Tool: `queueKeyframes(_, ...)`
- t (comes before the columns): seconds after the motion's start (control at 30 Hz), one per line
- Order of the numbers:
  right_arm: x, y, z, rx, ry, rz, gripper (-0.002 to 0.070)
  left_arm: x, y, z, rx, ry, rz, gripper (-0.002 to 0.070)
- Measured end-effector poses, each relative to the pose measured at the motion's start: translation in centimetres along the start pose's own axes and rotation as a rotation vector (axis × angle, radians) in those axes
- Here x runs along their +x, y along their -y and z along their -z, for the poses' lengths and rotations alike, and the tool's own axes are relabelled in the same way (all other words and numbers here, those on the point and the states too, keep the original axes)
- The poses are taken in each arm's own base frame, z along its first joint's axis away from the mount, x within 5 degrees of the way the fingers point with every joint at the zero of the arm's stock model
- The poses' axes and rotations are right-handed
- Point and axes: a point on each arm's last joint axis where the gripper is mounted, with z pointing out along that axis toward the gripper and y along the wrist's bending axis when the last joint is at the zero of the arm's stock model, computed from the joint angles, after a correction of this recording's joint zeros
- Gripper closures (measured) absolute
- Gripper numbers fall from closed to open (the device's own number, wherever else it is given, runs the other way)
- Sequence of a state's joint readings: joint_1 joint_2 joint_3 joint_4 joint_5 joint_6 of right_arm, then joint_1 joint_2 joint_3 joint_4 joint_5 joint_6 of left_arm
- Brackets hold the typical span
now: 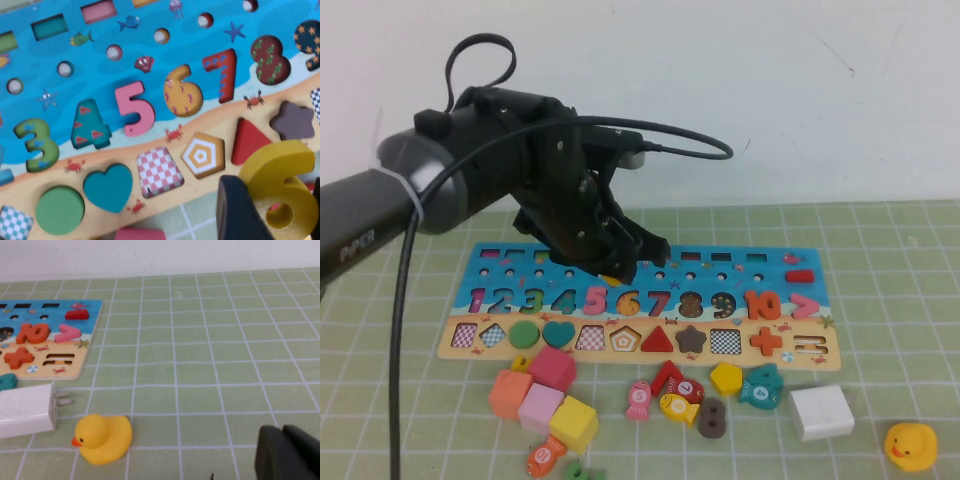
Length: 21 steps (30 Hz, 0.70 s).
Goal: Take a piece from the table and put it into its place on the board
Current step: Place the "number 6" into the hole of the number 6
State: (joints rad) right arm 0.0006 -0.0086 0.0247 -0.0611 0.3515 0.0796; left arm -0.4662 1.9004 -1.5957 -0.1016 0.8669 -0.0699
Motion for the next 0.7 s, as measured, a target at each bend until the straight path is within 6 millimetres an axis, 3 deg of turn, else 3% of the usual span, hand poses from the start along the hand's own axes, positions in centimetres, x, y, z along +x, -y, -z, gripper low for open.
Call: queueKeyframes(0.7,0.0,0.0,0.0,0.000,0.000,0.000,0.0678,-3.0,-0.5,-9.1,-0.021,-0.170,-0.040,0.0419)
